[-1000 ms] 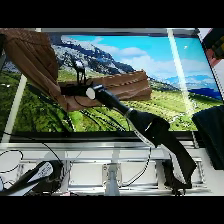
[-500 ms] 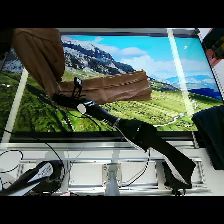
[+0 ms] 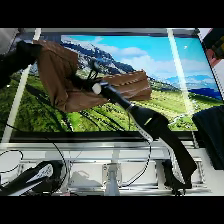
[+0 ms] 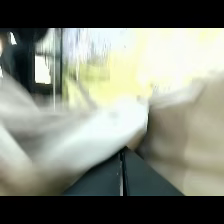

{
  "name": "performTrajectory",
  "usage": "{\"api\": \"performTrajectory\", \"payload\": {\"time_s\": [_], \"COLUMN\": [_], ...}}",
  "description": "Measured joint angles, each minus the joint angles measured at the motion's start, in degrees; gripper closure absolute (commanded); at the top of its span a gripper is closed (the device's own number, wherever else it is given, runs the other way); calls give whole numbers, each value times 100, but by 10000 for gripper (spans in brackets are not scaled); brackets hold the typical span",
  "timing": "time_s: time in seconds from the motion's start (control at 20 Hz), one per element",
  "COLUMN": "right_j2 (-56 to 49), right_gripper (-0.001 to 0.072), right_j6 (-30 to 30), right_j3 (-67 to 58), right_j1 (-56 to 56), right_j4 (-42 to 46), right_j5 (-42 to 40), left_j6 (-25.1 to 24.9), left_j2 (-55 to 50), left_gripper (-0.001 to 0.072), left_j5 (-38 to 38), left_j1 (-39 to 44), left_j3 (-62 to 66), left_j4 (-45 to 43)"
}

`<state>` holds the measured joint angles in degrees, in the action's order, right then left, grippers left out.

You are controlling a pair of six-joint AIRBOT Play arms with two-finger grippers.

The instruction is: Fold the clothes and pants, and hang the long-sleeved shirts on hangers.

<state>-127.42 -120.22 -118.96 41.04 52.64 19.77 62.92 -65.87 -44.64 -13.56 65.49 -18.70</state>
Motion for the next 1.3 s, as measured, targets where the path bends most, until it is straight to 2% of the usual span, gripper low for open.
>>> {"api": "performTrajectory", "payload": {"time_s": [0.35, 0.6, 0.75, 0.95, 1.05, 1.1, 1.15, 1.3], "right_j2": [175, 192, 199, 247, 317, 354, 415, 634], "right_gripper": [701, 700, 700, 700, 698, 697, 697, 700], "right_j6": [109, 140, 144, 142, 175, 256, 415, 1016], "right_j3": [0, 42, 52, 55, 55, 59, 59, 59], "right_j1": [-363, -621, -990, -1530, -1768, -1860, -1950, -2083], "right_j4": [-20, 173, 223, 240, 229, 190, 144, 68], "right_j5": [-570, -485, -264, 549, 1073, 1305, 1547, 2234], "left_j6": [122, 142, 232, 293, 310, 310, 313, 240], "left_j2": [-446, -1005, -1370, -1952, -2245, -2343, -2415, -2485], "left_gripper": [654, 654, 654, 626, 502, 229, 39, 38], "left_j5": [262, 682, 883, 1154, 1174, 1163, 1158, 1003], "left_j1": [1115, 1816, 2022, 2133, 2153, 2162, 2164, 2157], "left_j3": [-560, -675, -697, -708, -710, -710, -710, -702], "left_j4": [-151, -184, -181, -87, 136, 264, 369, 573]}}
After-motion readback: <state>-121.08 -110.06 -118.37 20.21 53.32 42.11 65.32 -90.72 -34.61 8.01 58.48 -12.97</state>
